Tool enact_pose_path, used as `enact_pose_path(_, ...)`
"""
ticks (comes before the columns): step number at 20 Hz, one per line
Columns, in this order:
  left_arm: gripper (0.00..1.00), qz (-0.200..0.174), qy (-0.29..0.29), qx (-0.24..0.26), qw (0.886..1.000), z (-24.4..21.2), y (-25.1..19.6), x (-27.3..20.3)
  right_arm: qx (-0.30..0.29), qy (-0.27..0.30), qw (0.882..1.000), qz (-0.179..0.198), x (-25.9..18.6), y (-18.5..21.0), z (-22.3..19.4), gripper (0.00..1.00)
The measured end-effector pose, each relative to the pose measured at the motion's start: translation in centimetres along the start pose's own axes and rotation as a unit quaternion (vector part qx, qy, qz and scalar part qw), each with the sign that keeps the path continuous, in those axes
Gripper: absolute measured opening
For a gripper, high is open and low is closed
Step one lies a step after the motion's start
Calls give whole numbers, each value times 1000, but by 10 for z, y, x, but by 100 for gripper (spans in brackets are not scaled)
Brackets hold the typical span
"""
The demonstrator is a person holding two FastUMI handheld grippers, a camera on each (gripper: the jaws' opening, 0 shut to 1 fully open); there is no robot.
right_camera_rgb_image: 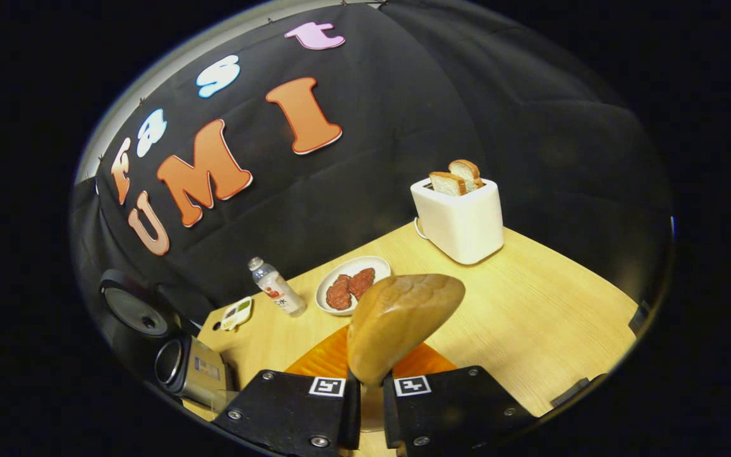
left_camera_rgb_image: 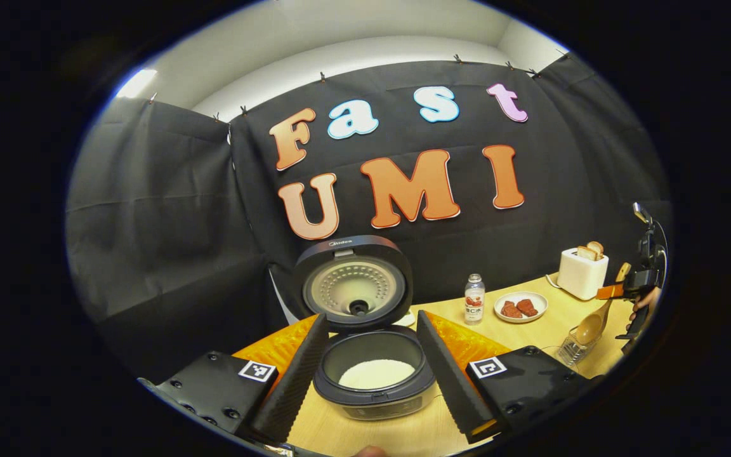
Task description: Close the left gripper, press the button to open the rice cooker; take a wooden spoon from the chopstick holder with the right hand, scoop a spoonful of rice and pour it into the rice cooker, then put the wooden spoon back into the chopstick holder.
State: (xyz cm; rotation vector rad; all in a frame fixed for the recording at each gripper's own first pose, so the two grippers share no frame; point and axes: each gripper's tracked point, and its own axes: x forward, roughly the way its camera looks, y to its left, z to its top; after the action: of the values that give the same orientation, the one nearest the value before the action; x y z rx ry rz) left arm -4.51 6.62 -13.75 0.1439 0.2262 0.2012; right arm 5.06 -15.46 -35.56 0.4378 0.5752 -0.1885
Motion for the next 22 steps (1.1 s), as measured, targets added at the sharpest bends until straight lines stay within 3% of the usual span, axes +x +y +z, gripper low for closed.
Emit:
enact_pose_path(2,100,15,-2,-9,1000,17,19,26,-2,19,1000,0,6,-2,-15,14)
enact_pose_path(7,100,27,-17,-71,997,84,77,106,-41,70,997,-7,7,-6,-50,17)
enact_pose_path(9,100,21,-15,-66,997,111,91,143,-61,77,995,-8,2,-8,-47,20)
enact_pose_path(10,87,11,-15,-60,998,125,93,160,-73,79,994,-14,-1,-11,-43,22)
enact_pose_path(11,93,-9,-13,-59,998,142,90,177,-86,83,993,-22,-5,-15,-39,29)
enact_pose_path(12,87,-17,-15,-67,997,156,92,194,-96,84,991,-28,-9,-19,-34,24)
enact_pose_path(13,87,-28,3,-73,997,161,90,212,-102,81,991,-33,-14,-20,-27,42)
enact_pose_path(16,88,-34,76,-56,995,138,80,251,-113,60,991,-34,-29,-10,-3,60)
enact_pose_path(18,88,-64,143,-52,986,109,49,272,-118,52,991,-28,-41,1,6,71)
enact_pose_path(20,88,-78,212,-65,972,73,30,283,-128,48,990,-20,-52,11,11,78)
enact_pose_path(21,95,-84,250,-74,962,57,23,284,-130,43,990,-15,-57,19,14,82)
enact_pose_path(22,95,-91,284,-84,951,39,18,281,-131,39,991,-11,-62,24,17,83)
